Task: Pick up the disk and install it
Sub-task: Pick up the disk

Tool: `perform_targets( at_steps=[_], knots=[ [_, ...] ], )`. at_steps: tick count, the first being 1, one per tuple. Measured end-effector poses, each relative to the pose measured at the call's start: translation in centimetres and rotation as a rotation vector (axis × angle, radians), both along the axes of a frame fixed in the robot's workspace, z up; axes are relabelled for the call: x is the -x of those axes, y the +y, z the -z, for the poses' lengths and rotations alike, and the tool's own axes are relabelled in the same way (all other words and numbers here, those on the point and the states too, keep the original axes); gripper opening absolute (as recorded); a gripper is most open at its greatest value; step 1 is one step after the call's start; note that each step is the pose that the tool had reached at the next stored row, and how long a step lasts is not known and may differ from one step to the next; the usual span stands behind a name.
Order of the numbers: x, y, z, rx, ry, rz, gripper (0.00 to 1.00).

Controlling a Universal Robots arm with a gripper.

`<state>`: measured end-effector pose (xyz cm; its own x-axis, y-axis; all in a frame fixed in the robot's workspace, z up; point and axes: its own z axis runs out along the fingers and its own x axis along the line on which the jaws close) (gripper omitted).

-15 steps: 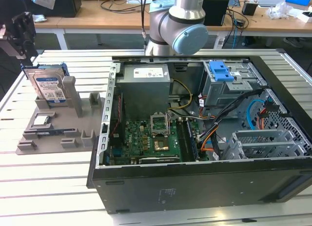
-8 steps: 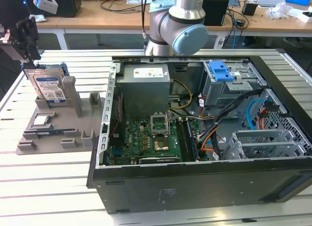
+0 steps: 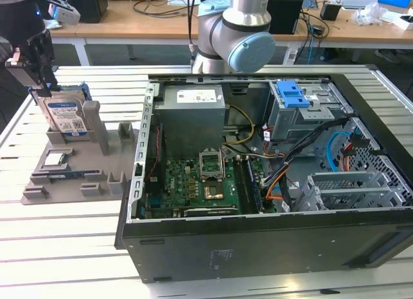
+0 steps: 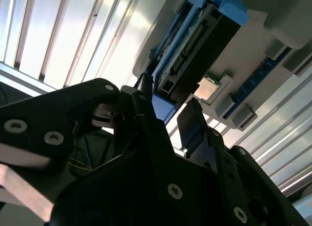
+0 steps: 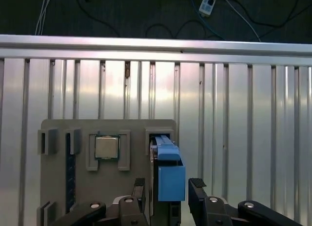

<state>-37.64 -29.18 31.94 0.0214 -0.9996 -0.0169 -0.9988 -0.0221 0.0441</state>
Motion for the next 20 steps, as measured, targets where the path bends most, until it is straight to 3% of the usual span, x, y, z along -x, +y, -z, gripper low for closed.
perform_targets(
  at_steps=[12, 20],
  knots=[
    [0.0, 0.01, 2.98, -0.0001, -0.0002, -0.001, 0.48],
    [0.0, 0.01, 3.13, 0.0001, -0.0001, -0.002, 0.47]
  ],
)
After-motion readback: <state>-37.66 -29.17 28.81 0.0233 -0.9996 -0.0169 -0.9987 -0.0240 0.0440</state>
